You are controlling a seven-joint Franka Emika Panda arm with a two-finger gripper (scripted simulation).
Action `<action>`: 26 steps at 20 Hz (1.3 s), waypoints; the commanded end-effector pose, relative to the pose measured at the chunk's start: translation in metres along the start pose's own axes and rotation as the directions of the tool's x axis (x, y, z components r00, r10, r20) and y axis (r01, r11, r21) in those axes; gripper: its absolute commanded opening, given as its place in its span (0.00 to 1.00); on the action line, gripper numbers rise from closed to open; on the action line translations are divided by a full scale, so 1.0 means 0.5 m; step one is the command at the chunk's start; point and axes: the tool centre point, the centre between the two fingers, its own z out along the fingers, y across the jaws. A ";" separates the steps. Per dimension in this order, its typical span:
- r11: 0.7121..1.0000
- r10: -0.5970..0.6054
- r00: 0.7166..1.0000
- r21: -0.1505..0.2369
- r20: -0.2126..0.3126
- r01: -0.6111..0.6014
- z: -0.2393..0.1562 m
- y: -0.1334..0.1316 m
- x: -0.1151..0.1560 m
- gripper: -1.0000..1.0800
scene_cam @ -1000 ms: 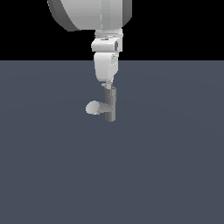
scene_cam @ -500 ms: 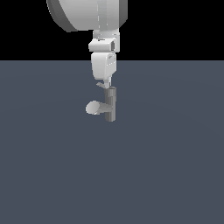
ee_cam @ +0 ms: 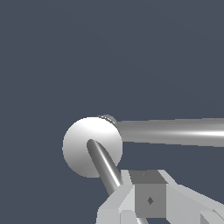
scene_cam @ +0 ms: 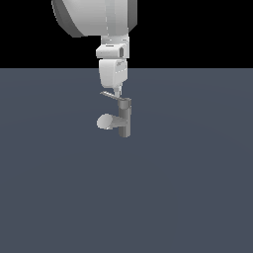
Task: Turn on the faucet by rotating a designated handle.
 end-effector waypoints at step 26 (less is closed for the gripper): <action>0.999 -0.047 0.999 -0.016 0.009 0.047 0.027 -0.095 -0.099 0.00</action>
